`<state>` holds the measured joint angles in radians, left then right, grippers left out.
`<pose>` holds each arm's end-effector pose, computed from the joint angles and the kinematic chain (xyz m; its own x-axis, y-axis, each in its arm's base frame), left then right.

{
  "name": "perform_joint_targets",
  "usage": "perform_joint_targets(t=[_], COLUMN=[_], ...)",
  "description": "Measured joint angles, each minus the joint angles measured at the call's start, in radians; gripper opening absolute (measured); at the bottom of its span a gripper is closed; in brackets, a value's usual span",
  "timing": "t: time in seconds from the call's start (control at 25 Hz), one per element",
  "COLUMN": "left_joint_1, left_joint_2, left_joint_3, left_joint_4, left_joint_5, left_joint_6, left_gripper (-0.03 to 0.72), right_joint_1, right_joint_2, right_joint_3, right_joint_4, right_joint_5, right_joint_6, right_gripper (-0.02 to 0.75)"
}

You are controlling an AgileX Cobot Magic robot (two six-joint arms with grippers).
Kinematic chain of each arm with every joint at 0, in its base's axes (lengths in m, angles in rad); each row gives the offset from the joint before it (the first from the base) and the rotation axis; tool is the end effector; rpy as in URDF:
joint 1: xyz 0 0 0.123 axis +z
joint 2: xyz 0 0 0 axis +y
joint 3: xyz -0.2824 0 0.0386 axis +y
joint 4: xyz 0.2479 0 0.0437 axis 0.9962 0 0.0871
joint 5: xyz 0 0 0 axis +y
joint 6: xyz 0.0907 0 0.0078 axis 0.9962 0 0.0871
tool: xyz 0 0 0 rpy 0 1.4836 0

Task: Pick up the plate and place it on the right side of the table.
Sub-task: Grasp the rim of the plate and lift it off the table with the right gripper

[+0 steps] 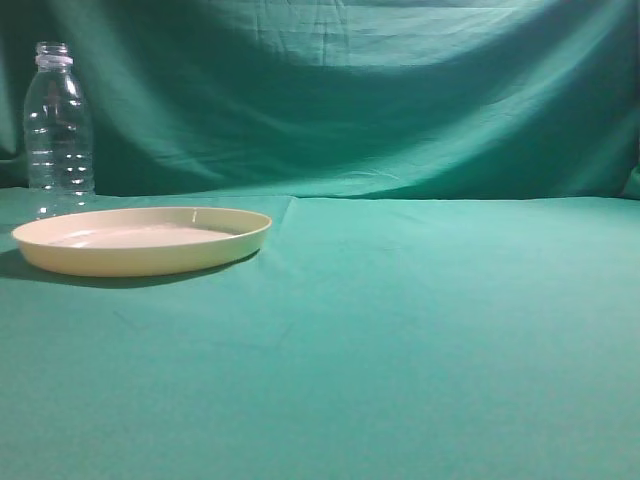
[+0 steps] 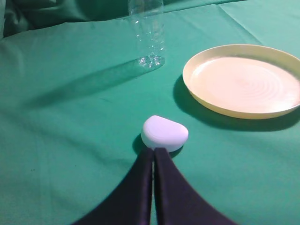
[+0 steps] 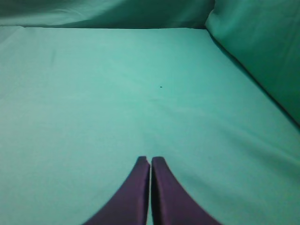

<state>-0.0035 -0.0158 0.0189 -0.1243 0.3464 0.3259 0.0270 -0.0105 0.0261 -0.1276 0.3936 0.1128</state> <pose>0.0529 -0.0040 0.1766 -0.2422 0.2081 -0.9477 0.0965 0.9771 0.1899 0.0522 -0.0031 0.1698 -0.3137 -0.0136 -0.9494 0.0177 0.9996 -0.0202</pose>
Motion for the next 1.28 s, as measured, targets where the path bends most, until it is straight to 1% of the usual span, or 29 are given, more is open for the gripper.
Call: perform_joint_targets(t=[0.72, 0.84, 0.92, 1.04, 1.16, 1.24, 1.28], left_joint_1=[0.0, 0.0, 0.0, 0.0, 0.0, 0.0, 0.0], left_joint_2=[0.0, 0.0, 0.0, 0.0, 0.0, 0.0, 0.0], left_joint_3=[0.0, 0.0, 0.0, 0.0, 0.0, 0.0, 0.0], left_joint_4=[0.0, 0.0, 0.0, 0.0, 0.0, 0.0, 0.0], left_joint_5=[0.0, 0.0, 0.0, 0.0, 0.0, 0.0, 0.0], left_joint_6=[0.0, 0.0, 0.0, 0.0, 0.0, 0.0, 0.0], left_gripper=[0.0, 0.0, 0.0, 0.0, 0.0, 0.0, 0.0], right_joint_1=[0.0, 0.0, 0.0, 0.0, 0.0, 0.0, 0.0], right_joint_2=[0.0, 0.0, 0.0, 0.0, 0.0, 0.0, 0.0], right_joint_3=[0.0, 0.0, 0.002, 0.002, 0.002, 0.002, 0.002], right_joint_4=[-0.002, -0.006, 0.014, 0.088, 0.157, 0.144, 0.117], right_joint_5=[0.0, -0.021, -0.085, -0.28, -0.498, -0.599, -0.624], right_joint_6=[0.0, 0.0, 0.0, 0.001, 0.043, 0.084, 0.107], right_gripper=[0.0, 0.0, 0.0, 0.0, 0.0, 0.0, 0.0])
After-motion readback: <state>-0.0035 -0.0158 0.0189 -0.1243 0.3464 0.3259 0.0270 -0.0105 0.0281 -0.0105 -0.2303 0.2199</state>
